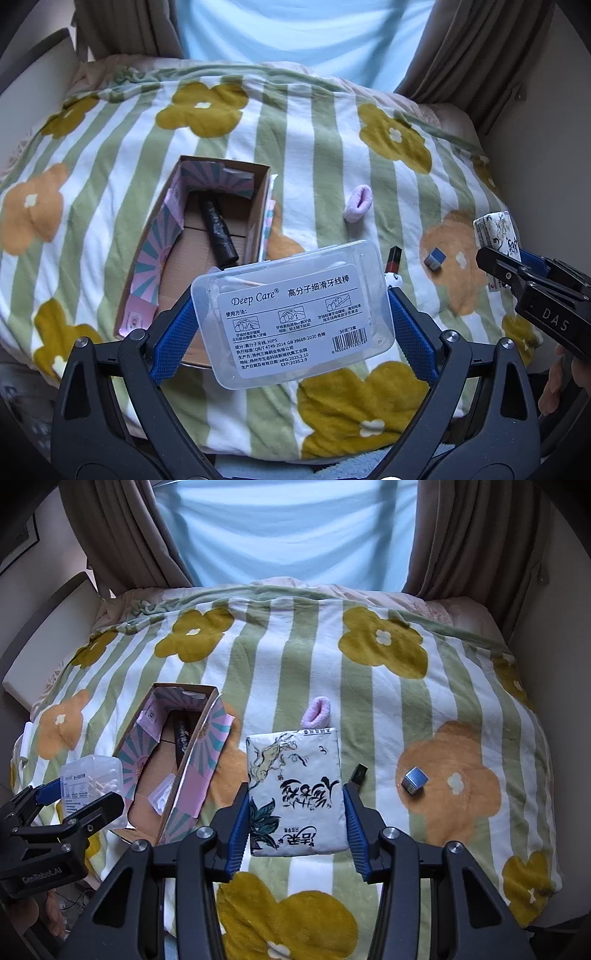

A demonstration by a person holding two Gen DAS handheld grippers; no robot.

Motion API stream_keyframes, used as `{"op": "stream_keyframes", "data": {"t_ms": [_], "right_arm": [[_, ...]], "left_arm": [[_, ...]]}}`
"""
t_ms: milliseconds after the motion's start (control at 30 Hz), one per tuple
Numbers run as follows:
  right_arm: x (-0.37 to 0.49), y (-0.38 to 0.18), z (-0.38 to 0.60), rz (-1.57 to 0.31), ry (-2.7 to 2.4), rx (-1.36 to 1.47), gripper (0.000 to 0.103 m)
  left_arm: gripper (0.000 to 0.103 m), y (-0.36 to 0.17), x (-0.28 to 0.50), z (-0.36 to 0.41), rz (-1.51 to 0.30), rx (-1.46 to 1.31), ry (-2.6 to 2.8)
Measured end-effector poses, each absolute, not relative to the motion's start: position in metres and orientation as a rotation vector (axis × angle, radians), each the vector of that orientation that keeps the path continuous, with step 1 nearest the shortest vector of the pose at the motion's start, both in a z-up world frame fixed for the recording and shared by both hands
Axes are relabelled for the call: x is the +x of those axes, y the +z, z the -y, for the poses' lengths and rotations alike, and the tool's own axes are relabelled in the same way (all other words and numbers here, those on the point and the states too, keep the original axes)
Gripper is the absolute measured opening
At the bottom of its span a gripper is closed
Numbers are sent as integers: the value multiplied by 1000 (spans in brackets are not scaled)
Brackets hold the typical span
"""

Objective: Organize objects
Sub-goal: 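Carry the Deep Care box with the left gripper while the right carries the tissue pack to the box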

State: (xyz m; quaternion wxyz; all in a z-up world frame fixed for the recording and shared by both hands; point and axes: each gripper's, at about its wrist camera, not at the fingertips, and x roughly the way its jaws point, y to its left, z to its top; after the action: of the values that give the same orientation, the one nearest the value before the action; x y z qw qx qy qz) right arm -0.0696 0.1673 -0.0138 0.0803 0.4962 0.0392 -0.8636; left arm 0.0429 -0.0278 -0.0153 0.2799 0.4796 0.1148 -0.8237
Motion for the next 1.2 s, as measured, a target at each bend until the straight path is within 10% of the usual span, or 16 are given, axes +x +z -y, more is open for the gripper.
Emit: {"op": "stream_keyframes", "data": {"t_ms": [1200], "right_arm": [[-201, -155, 79, -361, -2203, 1527, 43]], "left_arm": [[95, -126, 82, 189, -318, 1525, -2121]]}}
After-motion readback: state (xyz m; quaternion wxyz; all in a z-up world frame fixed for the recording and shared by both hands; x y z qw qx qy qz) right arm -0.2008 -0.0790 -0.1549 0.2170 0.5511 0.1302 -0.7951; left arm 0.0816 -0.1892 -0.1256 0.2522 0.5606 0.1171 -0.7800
